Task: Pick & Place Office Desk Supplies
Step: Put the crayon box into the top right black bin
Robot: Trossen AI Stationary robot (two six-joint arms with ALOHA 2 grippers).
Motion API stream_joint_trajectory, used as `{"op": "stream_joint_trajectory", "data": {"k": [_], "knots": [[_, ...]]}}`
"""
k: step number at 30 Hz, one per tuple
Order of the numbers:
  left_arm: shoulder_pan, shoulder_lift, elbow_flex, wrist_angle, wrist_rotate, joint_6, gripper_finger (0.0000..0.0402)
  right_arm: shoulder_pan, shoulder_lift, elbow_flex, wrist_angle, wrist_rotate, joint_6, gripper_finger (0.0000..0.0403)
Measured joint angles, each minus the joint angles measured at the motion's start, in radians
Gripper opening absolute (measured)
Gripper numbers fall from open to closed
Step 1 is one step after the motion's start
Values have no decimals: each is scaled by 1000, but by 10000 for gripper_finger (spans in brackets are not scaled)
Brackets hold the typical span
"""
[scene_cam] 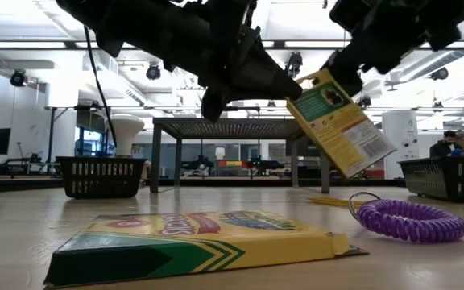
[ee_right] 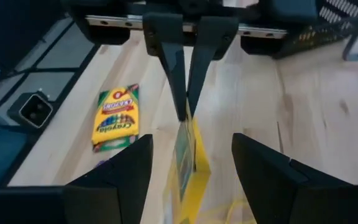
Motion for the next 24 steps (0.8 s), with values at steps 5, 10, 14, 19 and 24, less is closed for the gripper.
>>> {"op": "stream_joint_trajectory", "data": {"k": [5, 10, 14, 19, 24], "knots": [[0, 0, 0, -1, 0, 3, 1, 0, 80, 10, 75, 0, -8, 216], [0, 0, 0, 0, 1, 22, 2, 0, 144, 30, 78, -3, -7, 216], [0, 0, 0, 1, 1, 22, 3, 0, 177, 38, 78, -9, -7, 203], [0, 0, 0, -1, 4, 22, 2, 0, 187, 48, 79, -11, -18, 161], [0, 0, 0, -1, 14, 22, 3, 0, 166, 51, 84, -11, -26, 109]]}}
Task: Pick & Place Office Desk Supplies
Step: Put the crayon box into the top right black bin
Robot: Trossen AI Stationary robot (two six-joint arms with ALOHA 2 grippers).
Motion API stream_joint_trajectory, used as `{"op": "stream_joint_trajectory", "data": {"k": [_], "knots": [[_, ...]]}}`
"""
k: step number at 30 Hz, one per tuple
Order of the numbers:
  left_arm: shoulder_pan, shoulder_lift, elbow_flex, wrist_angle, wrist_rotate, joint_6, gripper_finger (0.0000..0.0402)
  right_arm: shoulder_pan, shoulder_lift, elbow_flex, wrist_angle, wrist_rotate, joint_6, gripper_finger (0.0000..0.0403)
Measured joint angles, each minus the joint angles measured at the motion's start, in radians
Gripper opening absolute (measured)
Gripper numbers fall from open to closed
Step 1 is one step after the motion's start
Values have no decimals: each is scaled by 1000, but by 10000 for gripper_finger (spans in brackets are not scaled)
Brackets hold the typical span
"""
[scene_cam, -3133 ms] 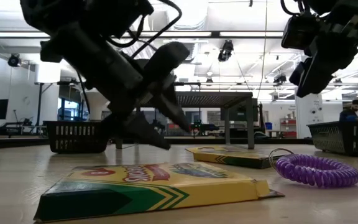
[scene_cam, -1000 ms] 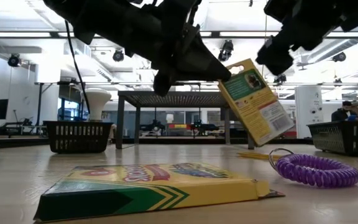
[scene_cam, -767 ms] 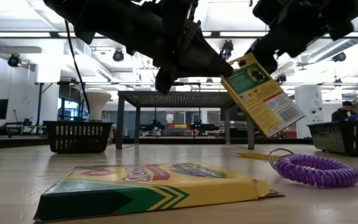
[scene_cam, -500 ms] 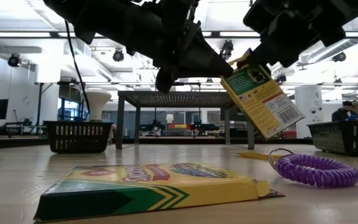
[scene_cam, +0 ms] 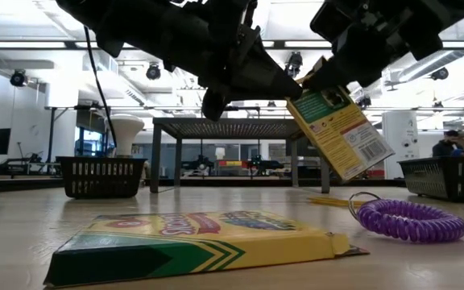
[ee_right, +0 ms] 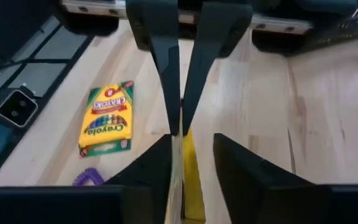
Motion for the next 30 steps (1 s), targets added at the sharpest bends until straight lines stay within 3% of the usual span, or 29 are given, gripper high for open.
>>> {"op": "stream_joint_trajectory", "data": {"k": [11, 21, 25, 30], "knots": [[0, 0, 0, 2, 0, 0, 3, 0, -18, 0, -7, -44, -6, 17], [0, 0, 0, 24, 0, -13, 25, 0, -19, -1, -40, -50, 12, 8], [0, 0, 11, 21, -1, -28, 60, 0, -19, -1, -61, -50, 12, 8], [0, 0, 48, 15, -2, -51, 135, -1, -25, -1, -95, -50, 38, 8]]}}
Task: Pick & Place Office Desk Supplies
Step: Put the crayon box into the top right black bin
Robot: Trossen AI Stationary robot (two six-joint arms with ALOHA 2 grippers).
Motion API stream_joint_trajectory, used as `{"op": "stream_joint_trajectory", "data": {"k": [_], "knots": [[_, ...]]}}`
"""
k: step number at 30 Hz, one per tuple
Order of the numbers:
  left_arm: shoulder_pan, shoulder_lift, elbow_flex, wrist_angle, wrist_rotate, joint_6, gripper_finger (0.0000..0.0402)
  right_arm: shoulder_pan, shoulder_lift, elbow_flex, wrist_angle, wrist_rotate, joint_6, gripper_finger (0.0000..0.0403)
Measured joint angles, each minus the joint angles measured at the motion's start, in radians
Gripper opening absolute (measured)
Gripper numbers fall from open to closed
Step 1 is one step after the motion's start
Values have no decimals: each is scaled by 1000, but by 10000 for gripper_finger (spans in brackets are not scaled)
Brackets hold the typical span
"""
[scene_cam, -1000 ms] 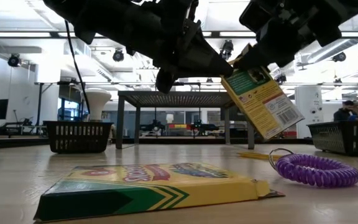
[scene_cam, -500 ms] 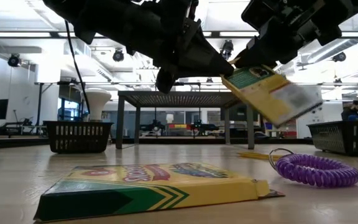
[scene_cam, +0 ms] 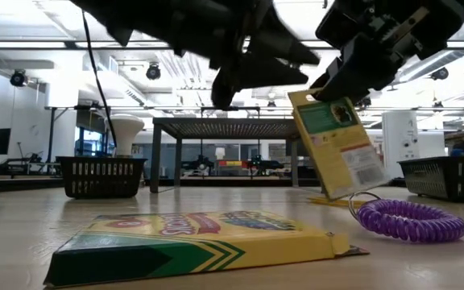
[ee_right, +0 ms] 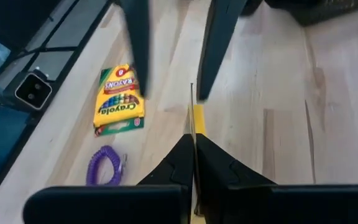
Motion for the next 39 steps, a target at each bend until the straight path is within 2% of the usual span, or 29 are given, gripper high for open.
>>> {"op": "stream_joint_trajectory", "data": {"k": [5, 10, 19, 26, 32, 39], "knots": [[0, -19, 58, -94, 2, -2, 197, 0, -68, 61, -202, 62, -17, 8], [0, -76, 109, -279, 5, -1, 222, 1, -174, 95, -350, 150, -19, 8], [-15, -210, 116, -413, 4, 7, 223, 6, -424, 91, -592, 298, 132, 8], [-28, -276, 113, -447, -32, 64, 222, 14, -592, 90, -760, 301, 309, 8], [-28, -277, 100, -475, -84, 70, 222, 14, -719, 93, -850, 301, 408, 8], [-28, -275, 99, -514, -89, 54, 222, 14, -782, 92, -1053, 354, 540, 8]]}}
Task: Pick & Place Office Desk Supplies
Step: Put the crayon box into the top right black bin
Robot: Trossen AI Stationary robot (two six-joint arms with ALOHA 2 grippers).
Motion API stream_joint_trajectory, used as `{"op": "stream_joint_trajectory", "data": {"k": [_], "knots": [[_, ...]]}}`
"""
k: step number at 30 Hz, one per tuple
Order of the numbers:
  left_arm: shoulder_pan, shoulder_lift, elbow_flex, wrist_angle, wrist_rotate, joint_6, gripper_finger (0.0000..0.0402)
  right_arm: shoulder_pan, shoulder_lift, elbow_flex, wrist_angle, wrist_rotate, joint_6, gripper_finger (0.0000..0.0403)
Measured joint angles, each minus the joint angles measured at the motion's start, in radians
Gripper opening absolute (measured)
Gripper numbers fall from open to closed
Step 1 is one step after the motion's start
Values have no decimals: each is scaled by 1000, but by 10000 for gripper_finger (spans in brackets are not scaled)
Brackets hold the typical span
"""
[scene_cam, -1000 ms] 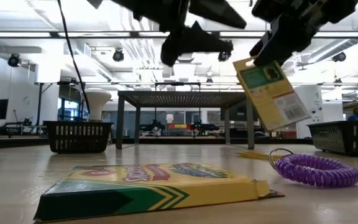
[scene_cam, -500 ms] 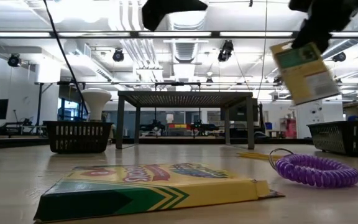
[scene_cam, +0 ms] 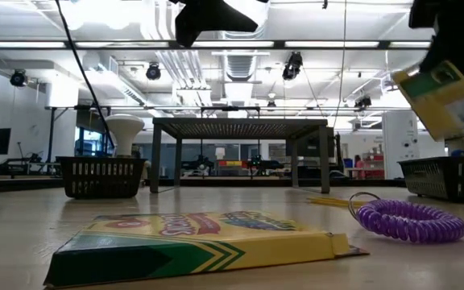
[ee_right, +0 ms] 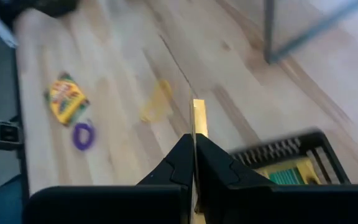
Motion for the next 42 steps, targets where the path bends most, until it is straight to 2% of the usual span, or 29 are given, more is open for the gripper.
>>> {"op": "stream_joint_trajectory", "data": {"k": [7, 17, 23, 33, 37, 42], "knots": [[0, 0, 0, -1, -27, -3, 222, 0, -4, -38, -94, 13, 100, 8], [1, 0, 0, -15, -30, -3, 222, 0, -5, -133, -89, 80, 153, 8], [0, 0, 0, -40, -30, -12, 222, 0, -3, -172, -89, 82, 195, 8], [0, 0, -1, -48, -30, -34, 222, 0, -4, -194, -88, 134, 197, 10], [0, 0, -1, -68, -29, -51, 222, 0, -4, -194, -89, 153, 198, 30], [0, 0, -1, -135, -23, -109, 222, 0, 7, -194, -89, 157, 196, 82]]}}
